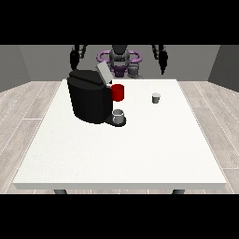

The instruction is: Insert the coffee pod into the coffee machine and close the lid

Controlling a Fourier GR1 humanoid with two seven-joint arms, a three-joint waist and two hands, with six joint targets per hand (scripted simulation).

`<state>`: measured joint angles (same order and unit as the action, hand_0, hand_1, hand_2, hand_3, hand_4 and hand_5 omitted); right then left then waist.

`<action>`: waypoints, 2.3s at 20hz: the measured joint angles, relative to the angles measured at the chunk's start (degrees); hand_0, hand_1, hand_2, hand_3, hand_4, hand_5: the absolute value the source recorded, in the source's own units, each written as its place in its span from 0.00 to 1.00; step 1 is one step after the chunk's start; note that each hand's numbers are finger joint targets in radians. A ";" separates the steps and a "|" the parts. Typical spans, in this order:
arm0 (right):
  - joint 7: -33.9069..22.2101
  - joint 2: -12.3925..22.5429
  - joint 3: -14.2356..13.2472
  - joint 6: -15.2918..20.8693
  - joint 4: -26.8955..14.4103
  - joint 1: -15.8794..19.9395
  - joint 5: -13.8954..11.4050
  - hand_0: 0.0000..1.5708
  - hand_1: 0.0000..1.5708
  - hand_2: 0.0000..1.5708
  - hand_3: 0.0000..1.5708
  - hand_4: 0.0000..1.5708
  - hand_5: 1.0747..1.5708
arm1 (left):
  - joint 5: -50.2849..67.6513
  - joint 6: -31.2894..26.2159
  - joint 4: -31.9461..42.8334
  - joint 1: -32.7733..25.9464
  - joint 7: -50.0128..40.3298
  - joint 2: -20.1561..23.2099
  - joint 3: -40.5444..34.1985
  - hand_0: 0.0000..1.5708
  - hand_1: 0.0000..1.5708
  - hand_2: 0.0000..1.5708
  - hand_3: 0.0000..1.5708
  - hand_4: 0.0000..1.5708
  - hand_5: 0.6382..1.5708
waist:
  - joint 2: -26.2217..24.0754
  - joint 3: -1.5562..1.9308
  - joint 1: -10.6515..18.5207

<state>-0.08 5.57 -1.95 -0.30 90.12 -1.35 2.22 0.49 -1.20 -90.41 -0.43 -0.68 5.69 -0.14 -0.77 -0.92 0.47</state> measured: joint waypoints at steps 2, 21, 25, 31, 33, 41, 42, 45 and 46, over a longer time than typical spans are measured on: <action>-0.75 0.17 0.08 -0.17 0.26 -0.29 -0.30 0.00 0.00 0.00 0.00 0.08 1.00 | 0.48 -0.81 0.33 -0.81 1.28 -0.10 -0.19 0.00 0.00 0.00 0.00 0.20 1.00 | -0.62 0.36 -0.06; 5.51 -3.59 -2.74 5.25 -1.07 0.12 -0.49 0.00 0.00 0.00 0.00 0.12 1.00 | -2.95 -6.67 2.23 0.33 9.10 7.12 -3.66 0.00 0.00 0.00 0.00 0.00 1.00 | 0.10 0.92 -2.27; 5.83 -3.91 -1.51 5.12 -0.69 1.54 -0.17 0.00 0.00 0.00 0.00 0.15 1.00 | -2.31 -8.41 7.03 5.38 6.50 10.18 -6.58 0.00 0.00 0.00 0.00 0.00 1.00 | 2.47 0.92 -4.07; 5.67 -4.47 -0.46 5.58 -1.46 5.32 -0.65 0.00 0.00 0.00 0.00 0.21 1.00 | -4.77 -8.76 15.71 11.72 6.35 12.52 -7.84 0.00 0.00 0.00 0.00 0.00 1.00 | 6.72 0.90 -5.74; 6.22 -4.57 -0.49 6.03 -2.48 6.27 -1.10 0.00 0.00 0.00 0.00 0.22 1.00 | -5.16 -8.92 18.62 13.47 5.95 12.96 -8.36 0.00 0.00 0.00 0.00 0.00 1.00 | 7.58 0.90 -5.73; 3.61 -3.20 -1.13 6.51 -5.02 9.62 -1.29 0.00 0.00 0.00 0.00 0.26 1.00 | -9.32 -7.65 29.63 19.65 6.56 14.14 -8.51 0.00 0.00 0.00 0.00 0.00 1.00 | 9.48 0.90 -6.55; 3.84 -2.88 -1.56 6.28 -5.95 9.89 -1.13 0.00 0.00 0.00 0.00 0.27 1.00 | -10.10 -7.23 30.41 20.10 6.38 13.71 -7.98 0.00 0.00 0.00 0.00 0.00 1.00 | 9.58 0.91 -6.52; 3.76 -3.82 -0.68 8.05 -7.47 10.37 -2.84 0.00 0.00 0.00 0.00 0.27 1.00 | -12.18 -7.90 33.01 21.62 6.60 14.81 -7.11 0.00 0.00 0.13 0.00 0.00 1.00 | 9.35 0.90 -6.04; 4.07 -3.86 -0.65 8.16 -8.35 10.05 -3.09 0.00 0.00 0.00 0.00 0.27 1.00 | -12.84 -7.99 33.77 21.89 6.46 14.65 -6.69 0.00 0.00 0.24 0.00 0.00 1.00 | 8.88 0.91 -5.94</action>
<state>3.99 1.71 -2.60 7.86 81.78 8.70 -0.87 -12.36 -9.19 -56.64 21.47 5.78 20.34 -6.83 8.11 -0.01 -5.47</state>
